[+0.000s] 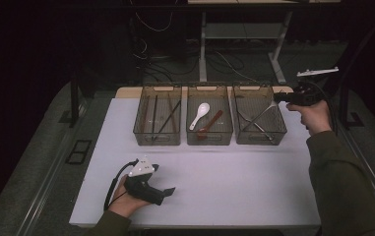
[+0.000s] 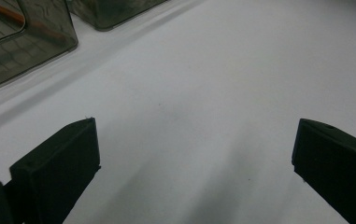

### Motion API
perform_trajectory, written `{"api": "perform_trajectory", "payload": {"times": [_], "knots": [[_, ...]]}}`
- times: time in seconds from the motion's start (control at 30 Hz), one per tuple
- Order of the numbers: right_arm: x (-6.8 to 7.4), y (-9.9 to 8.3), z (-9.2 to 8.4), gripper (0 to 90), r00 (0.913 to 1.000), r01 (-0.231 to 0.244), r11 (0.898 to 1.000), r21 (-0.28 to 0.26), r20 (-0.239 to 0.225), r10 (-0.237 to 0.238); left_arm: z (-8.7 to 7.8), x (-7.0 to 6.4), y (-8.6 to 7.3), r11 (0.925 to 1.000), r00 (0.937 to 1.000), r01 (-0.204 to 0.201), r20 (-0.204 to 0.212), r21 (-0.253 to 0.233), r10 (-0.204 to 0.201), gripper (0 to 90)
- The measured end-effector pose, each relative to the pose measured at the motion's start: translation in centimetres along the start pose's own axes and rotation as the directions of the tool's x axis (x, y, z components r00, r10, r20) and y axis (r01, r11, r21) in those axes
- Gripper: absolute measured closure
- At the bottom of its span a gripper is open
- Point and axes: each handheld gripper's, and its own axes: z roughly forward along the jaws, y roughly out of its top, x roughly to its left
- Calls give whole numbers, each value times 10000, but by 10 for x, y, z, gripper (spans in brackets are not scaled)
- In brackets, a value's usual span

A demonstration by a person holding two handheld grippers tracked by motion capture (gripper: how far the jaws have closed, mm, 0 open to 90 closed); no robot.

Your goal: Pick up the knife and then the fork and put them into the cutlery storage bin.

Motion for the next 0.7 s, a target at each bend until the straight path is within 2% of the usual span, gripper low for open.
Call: {"api": "perform_trajectory", "payload": {"times": [0.2, 0.3, 0.43, 0.6, 0.7], "knots": [[-4, -11, 21, 866, 9993, -112, 9983, 574, -337, 132, 1, -1, 0, 10000, 10000, 6, 51, 54, -6, 1], [-8, -14, 28, 861, 9983, -362, 9984, 444, -436, 382, 2, 0, -1, 9998, 9999, -82, 75, 188, 81, 7], [-12, -17, 38, 820, 9996, -248, 9980, 587, 168, 239, 4, -1, 0, 9995, 9999, -101, 92, 285, 99, 12], [-17, -21, 51, 785, 9986, -242, 9975, 657, 475, 211, 5, -2, 0, 9994, 9998, -133, 117, 325, 129, 16], [-17, -22, 54, 654, 9941, 108, 9967, 801, 1067, -193, 4, -2, 0, 9993, 9998, -158, 113, 332, 154, 16]]}}
